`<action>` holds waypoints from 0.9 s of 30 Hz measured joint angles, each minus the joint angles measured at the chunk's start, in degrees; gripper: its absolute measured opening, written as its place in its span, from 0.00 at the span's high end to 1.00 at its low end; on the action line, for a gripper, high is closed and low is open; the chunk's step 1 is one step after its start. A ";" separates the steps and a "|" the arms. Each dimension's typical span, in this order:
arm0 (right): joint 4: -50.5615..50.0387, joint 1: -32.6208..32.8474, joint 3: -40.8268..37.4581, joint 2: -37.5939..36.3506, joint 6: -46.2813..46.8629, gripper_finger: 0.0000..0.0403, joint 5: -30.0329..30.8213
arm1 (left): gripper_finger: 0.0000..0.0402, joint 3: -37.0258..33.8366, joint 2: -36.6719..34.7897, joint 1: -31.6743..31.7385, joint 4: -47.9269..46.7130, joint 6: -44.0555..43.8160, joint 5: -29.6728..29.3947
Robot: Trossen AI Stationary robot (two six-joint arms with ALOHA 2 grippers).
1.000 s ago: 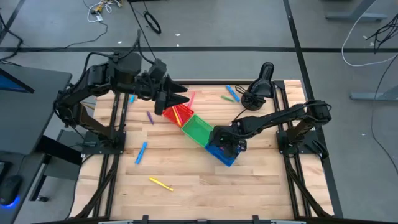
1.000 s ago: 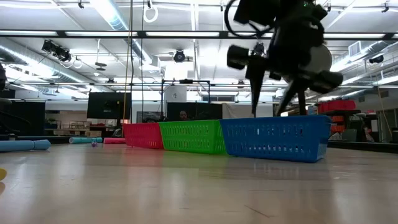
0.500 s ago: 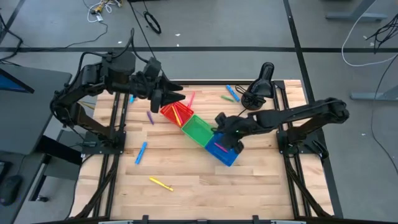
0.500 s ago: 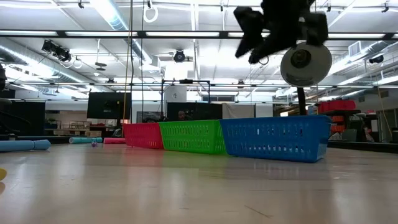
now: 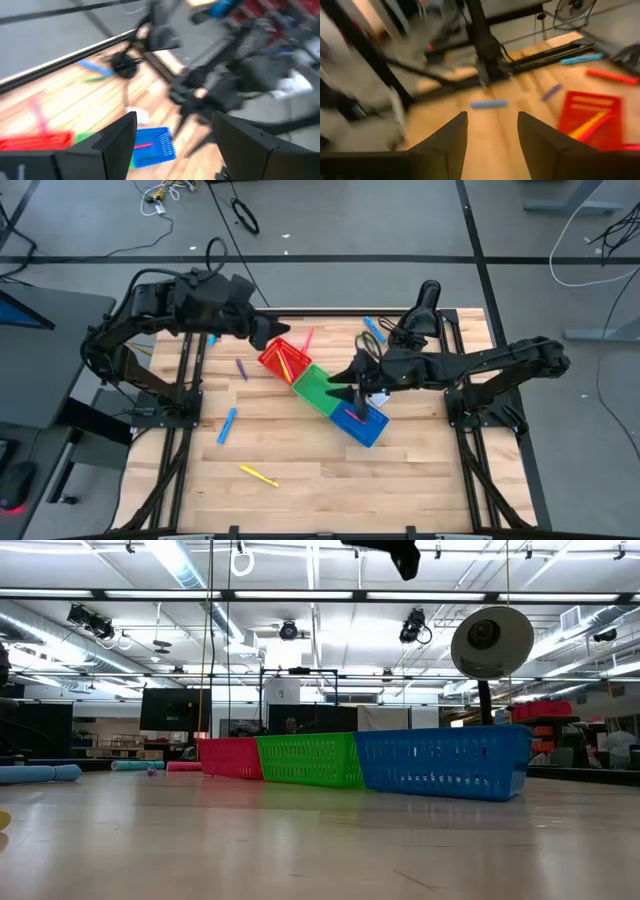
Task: Pick & Place Markers
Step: Put the purple pen into the blue bin
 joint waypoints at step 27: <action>5.87 -0.17 0.00 0.04 7.19 0.57 -6.12 | 0.34 -0.07 0.16 4.14 -25.50 -27.12 -13.18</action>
